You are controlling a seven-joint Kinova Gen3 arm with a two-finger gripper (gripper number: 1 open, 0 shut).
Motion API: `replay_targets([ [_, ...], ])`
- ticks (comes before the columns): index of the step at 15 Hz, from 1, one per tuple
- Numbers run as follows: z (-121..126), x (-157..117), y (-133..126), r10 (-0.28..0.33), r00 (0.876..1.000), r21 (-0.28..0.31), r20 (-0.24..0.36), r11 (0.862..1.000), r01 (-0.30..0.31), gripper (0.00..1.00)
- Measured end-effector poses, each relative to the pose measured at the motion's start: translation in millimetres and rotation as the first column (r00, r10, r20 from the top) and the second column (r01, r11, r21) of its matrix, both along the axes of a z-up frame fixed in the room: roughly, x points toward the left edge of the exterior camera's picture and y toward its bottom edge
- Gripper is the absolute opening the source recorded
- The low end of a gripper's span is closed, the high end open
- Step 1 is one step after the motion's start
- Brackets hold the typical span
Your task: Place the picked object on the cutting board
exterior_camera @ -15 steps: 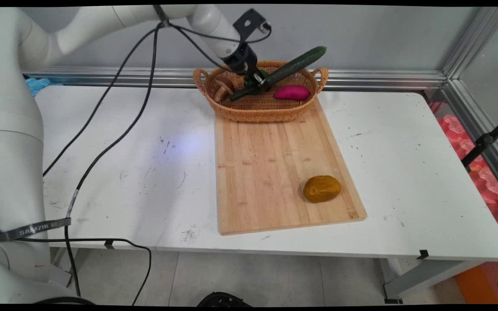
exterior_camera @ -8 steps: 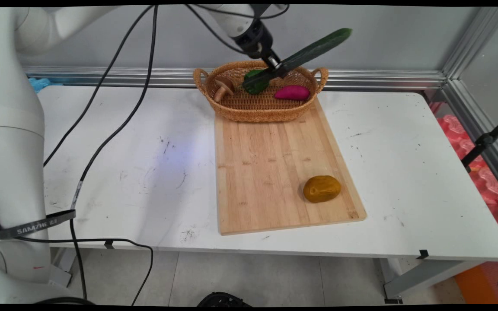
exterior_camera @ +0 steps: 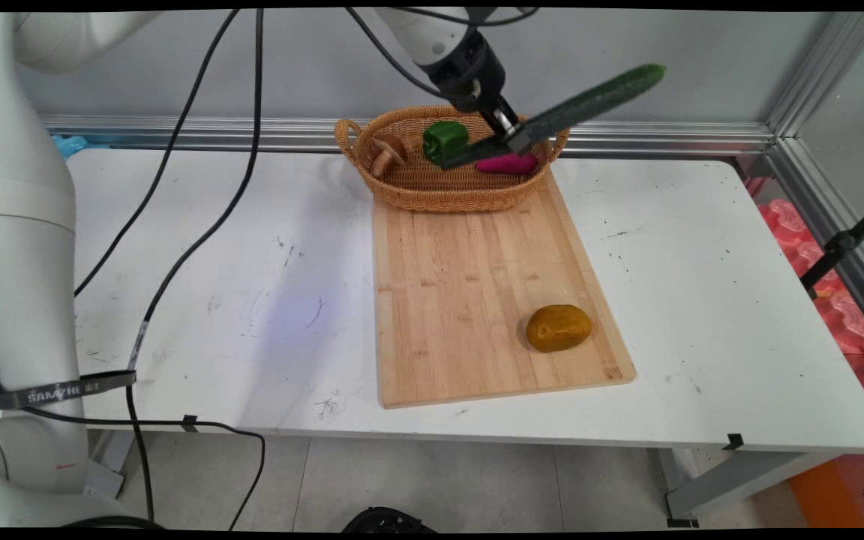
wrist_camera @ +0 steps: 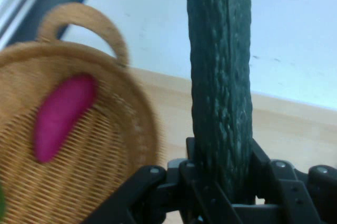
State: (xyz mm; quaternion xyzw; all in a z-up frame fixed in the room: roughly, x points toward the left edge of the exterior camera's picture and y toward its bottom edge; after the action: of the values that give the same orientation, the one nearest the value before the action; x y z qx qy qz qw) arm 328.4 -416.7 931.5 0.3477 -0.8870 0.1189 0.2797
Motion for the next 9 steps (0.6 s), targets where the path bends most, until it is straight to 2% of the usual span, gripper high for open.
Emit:
replay_targets([
  [4,-6.8,-9.0,31.1,-0.031,0.999,0.037,0.012,0.999,0.031,0.00],
  [9,-34.3,-10.6,64.8,-0.079,0.996,0.063,0.040,0.995,0.076,0.00],
])
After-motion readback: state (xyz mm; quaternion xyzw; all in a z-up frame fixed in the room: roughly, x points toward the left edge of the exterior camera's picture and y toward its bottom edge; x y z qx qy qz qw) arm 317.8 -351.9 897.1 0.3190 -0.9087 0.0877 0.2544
